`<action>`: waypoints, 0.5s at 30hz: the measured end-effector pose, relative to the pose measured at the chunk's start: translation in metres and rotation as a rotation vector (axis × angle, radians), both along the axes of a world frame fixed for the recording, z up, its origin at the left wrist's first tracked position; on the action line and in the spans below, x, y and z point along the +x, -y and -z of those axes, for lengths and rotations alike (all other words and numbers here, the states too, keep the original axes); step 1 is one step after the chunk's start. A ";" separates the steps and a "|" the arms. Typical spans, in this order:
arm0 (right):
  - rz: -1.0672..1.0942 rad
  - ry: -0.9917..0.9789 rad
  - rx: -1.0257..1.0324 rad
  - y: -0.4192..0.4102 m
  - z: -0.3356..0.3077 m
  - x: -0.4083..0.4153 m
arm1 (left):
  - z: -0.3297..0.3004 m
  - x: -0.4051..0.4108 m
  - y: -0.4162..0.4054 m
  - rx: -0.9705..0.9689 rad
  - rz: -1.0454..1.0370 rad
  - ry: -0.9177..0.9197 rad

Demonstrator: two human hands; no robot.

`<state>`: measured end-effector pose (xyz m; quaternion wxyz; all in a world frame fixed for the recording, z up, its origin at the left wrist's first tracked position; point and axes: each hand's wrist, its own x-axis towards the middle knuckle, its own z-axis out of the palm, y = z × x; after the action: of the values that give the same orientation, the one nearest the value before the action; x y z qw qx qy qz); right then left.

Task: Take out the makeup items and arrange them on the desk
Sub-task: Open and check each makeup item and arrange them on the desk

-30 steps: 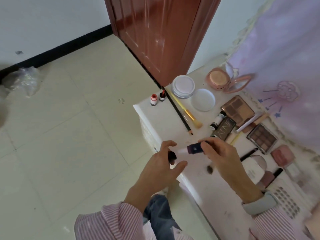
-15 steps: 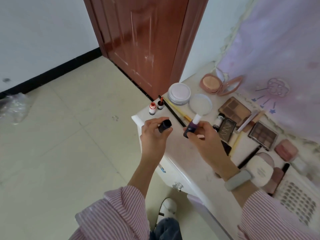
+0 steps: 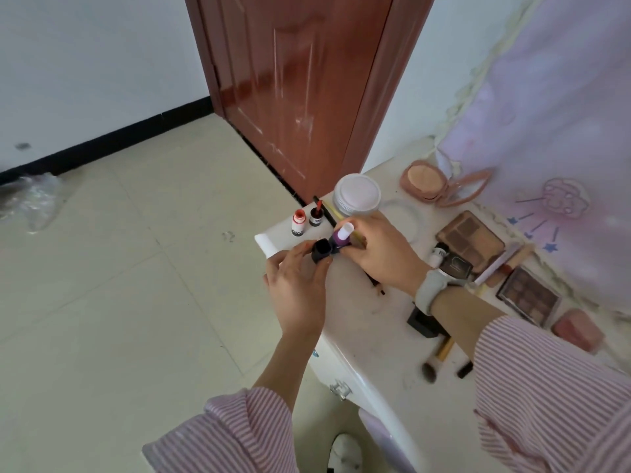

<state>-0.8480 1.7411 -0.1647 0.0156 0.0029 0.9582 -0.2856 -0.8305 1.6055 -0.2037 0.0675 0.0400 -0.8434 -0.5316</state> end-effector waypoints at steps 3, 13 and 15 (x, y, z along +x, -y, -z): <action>-0.072 -0.001 0.029 0.000 0.001 -0.002 | 0.001 0.005 -0.002 -0.027 -0.020 0.005; -0.017 -0.229 -0.034 -0.065 -0.031 0.055 | -0.019 0.059 -0.002 -0.195 -0.102 -0.072; -0.050 -0.288 0.058 -0.085 -0.035 0.076 | -0.020 0.083 -0.008 -0.280 -0.070 -0.121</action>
<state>-0.7715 1.8266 -0.1298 -0.1152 -0.0615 0.9582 -0.2547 -0.7477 1.6135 -0.1832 0.1416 0.0276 -0.9017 -0.4076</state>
